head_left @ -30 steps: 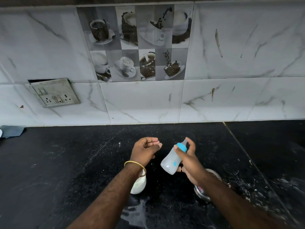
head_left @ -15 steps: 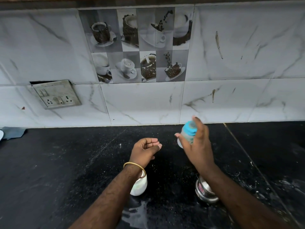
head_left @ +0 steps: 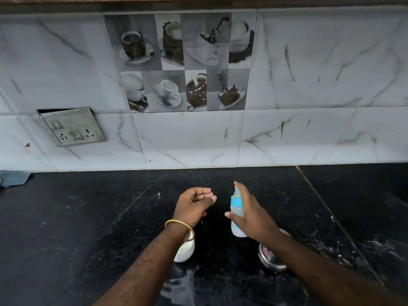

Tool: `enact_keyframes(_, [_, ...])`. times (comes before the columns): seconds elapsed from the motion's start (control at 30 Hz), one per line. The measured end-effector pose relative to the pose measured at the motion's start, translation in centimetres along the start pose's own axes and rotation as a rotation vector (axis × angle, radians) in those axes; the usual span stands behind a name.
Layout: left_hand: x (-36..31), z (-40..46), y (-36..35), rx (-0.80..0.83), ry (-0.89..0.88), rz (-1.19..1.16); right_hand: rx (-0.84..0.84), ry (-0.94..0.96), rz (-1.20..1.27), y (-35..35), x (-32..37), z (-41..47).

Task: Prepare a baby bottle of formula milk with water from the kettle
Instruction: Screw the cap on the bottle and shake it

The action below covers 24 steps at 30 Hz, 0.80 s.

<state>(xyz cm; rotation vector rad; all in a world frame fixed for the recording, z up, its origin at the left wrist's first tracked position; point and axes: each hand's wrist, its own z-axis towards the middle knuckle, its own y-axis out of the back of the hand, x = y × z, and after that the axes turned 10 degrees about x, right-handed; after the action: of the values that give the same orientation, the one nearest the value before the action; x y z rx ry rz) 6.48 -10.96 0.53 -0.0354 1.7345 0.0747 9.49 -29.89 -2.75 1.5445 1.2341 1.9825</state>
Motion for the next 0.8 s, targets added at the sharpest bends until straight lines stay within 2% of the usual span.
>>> enact_keyframes(0.03, [0.0,0.0,0.1,0.002,-0.005,-0.002,-0.058,0.052,0.045,0.3,0.2,0.1])
enact_keyframes(0.13, [0.0,0.1,0.4,-0.013,-0.007,-0.015,-0.613,0.111,0.403,2.2,1.6,1.5])
enact_keyframes(0.17, [0.0,0.1,0.4,-0.019,-0.007,-0.017,-0.688,0.100,0.415,2.1,1.6,1.6])
enact_keyframes(0.2, [0.0,0.1,0.3,-0.021,-0.006,-0.015,-0.625,0.075,0.348,1.6,1.4,1.5])
enact_keyframes(0.27, [0.0,0.0,0.0,-0.017,-0.007,-0.007,-0.179,0.040,0.103,-0.2,0.6,0.6])
enact_keyframes(0.3, [-0.1,0.0,-0.1,-0.012,-0.007,-0.006,-0.049,0.056,0.050,-0.6,0.3,0.1])
enact_keyframes(0.33, [-0.1,-0.1,-0.1,-0.006,-0.008,-0.005,-0.068,0.083,0.074,-0.6,0.2,0.3])
enact_keyframes(0.43, [-0.1,0.1,0.2,-0.009,-0.005,-0.007,-0.575,0.084,0.375,0.3,1.4,1.1])
enact_keyframes(0.47, [-0.1,0.1,0.2,-0.015,-0.001,-0.009,-0.593,0.064,0.380,0.1,1.3,1.2])
enact_keyframes(0.5, [0.0,0.1,0.2,-0.015,0.003,-0.010,-0.472,0.050,0.303,-0.4,1.1,1.0])
enact_keyframes(0.57, [0.0,0.0,0.0,-0.006,0.002,-0.013,-0.050,0.023,0.118,-1.2,0.2,0.2])
enact_keyframes(0.6, [0.0,0.0,-0.1,0.000,0.002,-0.012,-0.026,0.037,0.126,-1.0,0.1,0.4])
enact_keyframes(0.63, [-0.1,0.0,-0.2,0.005,0.002,-0.013,-0.120,0.041,0.185,-0.3,0.3,0.7])
enact_keyframes(0.7, [0.0,0.1,-0.1,0.003,-0.004,-0.022,-0.499,0.067,0.408,1.1,1.5,1.4])
enact_keyframes(0.73, [0.0,0.1,-0.1,-0.001,-0.001,-0.022,-0.608,0.069,0.451,1.2,1.7,1.5])
enact_keyframes(0.77, [0.0,0.1,-0.1,-0.005,0.003,-0.020,-0.610,0.059,0.428,0.9,1.6,1.4])
enact_keyframes(0.8, [0.1,0.0,-0.2,-0.005,0.007,-0.018,-0.472,0.043,0.321,0.2,1.1,1.2])
